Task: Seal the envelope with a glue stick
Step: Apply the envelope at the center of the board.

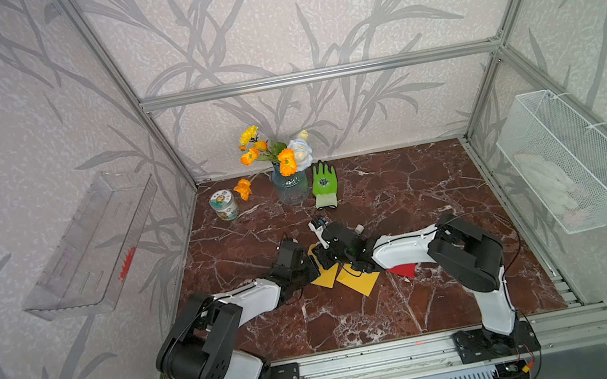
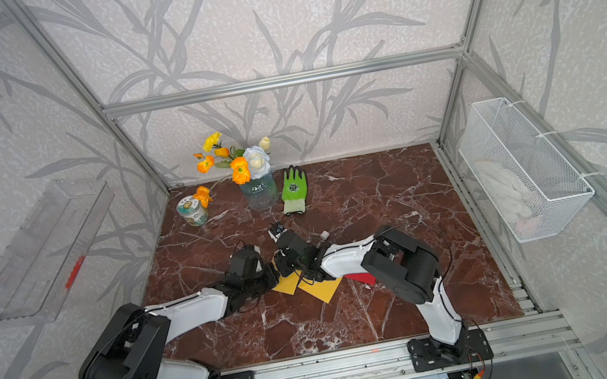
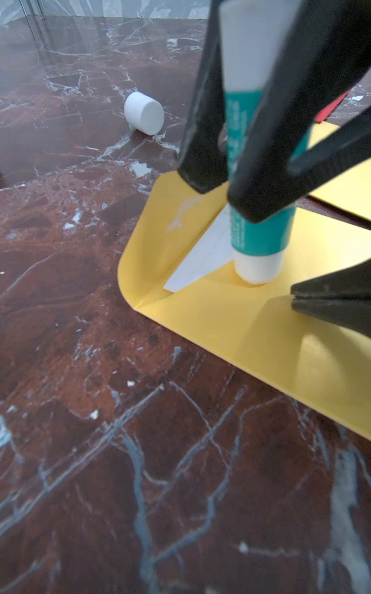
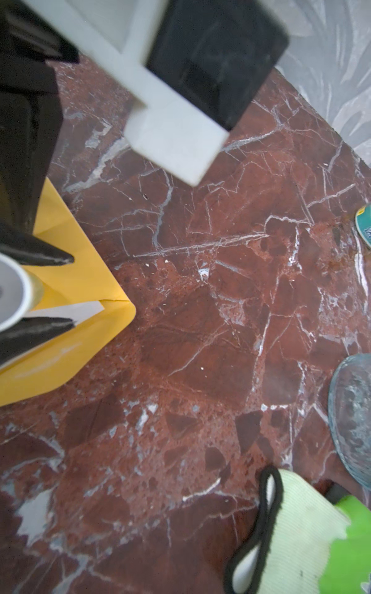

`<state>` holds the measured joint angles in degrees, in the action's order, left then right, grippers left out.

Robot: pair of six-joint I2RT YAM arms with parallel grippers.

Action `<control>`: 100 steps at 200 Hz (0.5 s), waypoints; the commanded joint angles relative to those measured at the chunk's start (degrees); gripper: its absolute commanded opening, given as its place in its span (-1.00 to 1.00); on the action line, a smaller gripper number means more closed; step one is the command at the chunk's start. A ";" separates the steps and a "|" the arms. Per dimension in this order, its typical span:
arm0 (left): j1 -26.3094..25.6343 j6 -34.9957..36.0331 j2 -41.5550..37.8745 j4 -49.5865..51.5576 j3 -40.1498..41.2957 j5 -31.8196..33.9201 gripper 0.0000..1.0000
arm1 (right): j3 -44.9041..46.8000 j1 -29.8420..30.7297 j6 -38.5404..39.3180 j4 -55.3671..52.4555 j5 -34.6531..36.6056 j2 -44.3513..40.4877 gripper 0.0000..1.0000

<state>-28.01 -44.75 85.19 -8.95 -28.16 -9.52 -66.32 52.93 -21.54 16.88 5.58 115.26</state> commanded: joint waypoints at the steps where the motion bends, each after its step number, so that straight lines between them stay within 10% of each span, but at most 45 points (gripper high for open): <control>1: -0.57 -0.12 5.34 14.82 4.03 1.48 -1.00 | -0.16 -0.20 -0.79 -3.20 5.75 2.88 -1.00; 100: -0.59 -0.42 4.63 16.02 3.85 1.96 -1.00 | -2.47 -0.93 -0.82 -2.99 1.73 -2.80 -1.00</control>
<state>-28.08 -44.95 85.32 -9.26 -28.16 -9.45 -68.14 52.86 -22.57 16.19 9.47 116.20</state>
